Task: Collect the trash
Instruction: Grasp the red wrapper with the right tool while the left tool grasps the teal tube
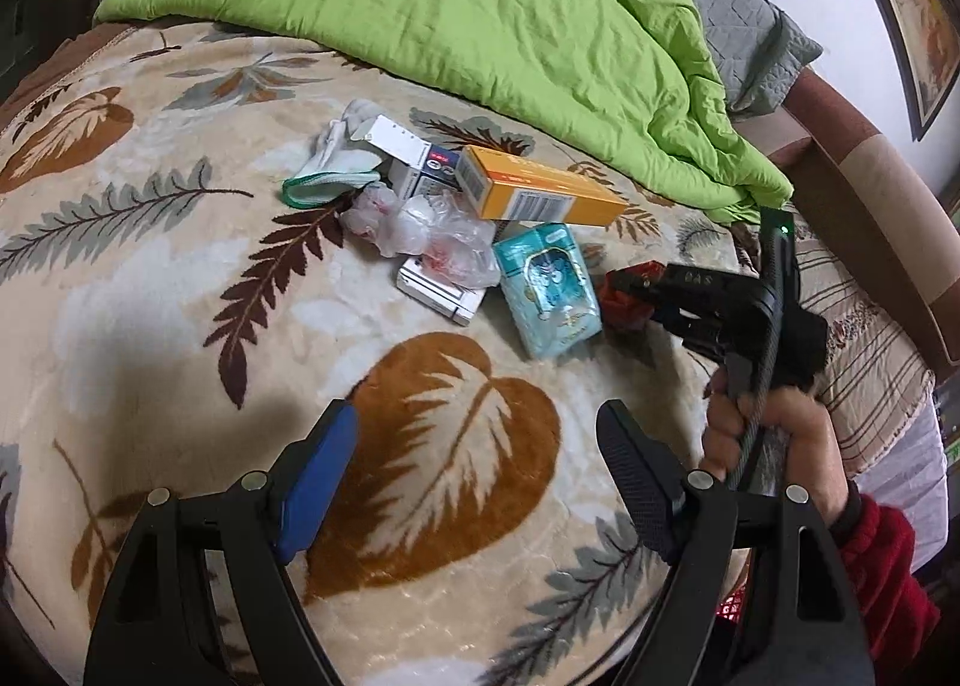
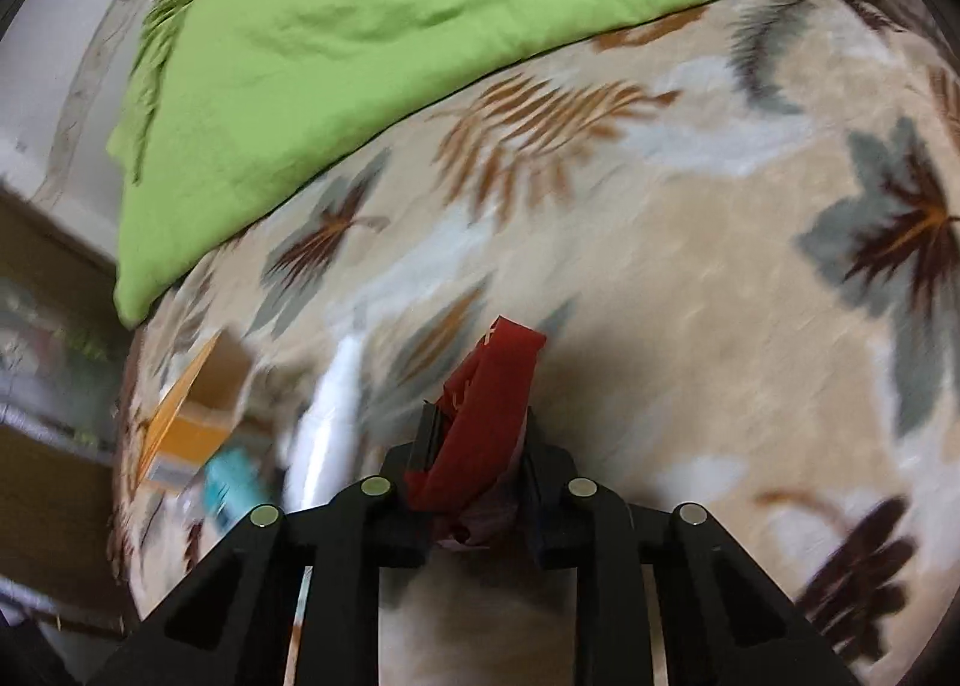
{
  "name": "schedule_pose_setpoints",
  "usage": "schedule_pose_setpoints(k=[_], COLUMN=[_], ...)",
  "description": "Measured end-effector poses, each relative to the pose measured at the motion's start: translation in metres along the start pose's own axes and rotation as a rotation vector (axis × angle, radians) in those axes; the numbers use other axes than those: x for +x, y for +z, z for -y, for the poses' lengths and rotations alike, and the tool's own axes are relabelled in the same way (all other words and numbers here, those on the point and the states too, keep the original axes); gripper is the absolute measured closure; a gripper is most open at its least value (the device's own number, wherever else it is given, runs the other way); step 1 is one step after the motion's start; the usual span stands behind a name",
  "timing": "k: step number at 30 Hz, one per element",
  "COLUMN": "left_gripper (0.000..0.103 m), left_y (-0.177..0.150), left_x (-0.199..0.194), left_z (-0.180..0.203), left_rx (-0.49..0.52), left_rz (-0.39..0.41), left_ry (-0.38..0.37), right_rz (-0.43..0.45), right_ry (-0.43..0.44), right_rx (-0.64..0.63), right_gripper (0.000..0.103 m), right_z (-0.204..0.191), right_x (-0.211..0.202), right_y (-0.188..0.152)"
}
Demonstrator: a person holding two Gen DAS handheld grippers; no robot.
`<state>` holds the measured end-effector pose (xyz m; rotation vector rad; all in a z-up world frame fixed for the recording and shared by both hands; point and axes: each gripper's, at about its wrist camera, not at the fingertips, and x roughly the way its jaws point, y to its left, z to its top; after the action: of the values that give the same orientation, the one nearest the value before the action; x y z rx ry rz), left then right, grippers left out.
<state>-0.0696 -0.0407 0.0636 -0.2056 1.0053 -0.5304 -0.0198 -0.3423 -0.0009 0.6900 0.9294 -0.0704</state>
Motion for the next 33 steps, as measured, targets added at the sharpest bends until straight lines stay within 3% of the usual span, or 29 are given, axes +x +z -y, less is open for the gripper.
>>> schedule_pose_setpoints(k=[10, 16, 22, 24, 25, 27, 30, 33], left_gripper=[0.022, 0.022, 0.022, 0.022, 0.024, 0.042, 0.056, 0.062], left_y=[0.005, 0.008, 0.018, 0.024, 0.027, 0.033, 0.039, 0.043], left_x=[-0.005, 0.010, 0.034, 0.045, 0.050, 0.067, 0.092, 0.114], left_z=[-0.016, -0.003, 0.039, 0.052, 0.056, 0.067, 0.072, 0.065], left_rx=[-0.025, 0.031, 0.206, 0.268, 0.292, 0.343, 0.381, 0.357], left_rz=[0.003, -0.014, 0.024, 0.044, 0.044, 0.017, -0.021, -0.055], left_ry=[0.004, 0.015, 0.067, 0.101, 0.112, 0.135, 0.178, 0.216], right_rz=[-0.151, -0.040, 0.016, 0.028, 0.051, 0.049, 0.054, 0.067], right_ry=[0.247, 0.202, 0.122, 0.132, 0.139, 0.136, 0.132, 0.131], right_rx=[-0.191, -0.138, -0.115, -0.097, -0.088, -0.078, -0.081, -0.108], right_gripper=[0.082, 0.082, 0.082, 0.082, 0.082, 0.082, 0.082, 0.082], right_z=[-0.067, -0.039, -0.015, -0.009, -0.004, 0.000, -0.001, -0.007], right_x=[-0.016, -0.065, -0.094, -0.100, -0.105, -0.105, -0.104, -0.103], right_y=[-0.083, -0.093, -0.114, -0.117, -0.115, -0.113, -0.113, -0.115])
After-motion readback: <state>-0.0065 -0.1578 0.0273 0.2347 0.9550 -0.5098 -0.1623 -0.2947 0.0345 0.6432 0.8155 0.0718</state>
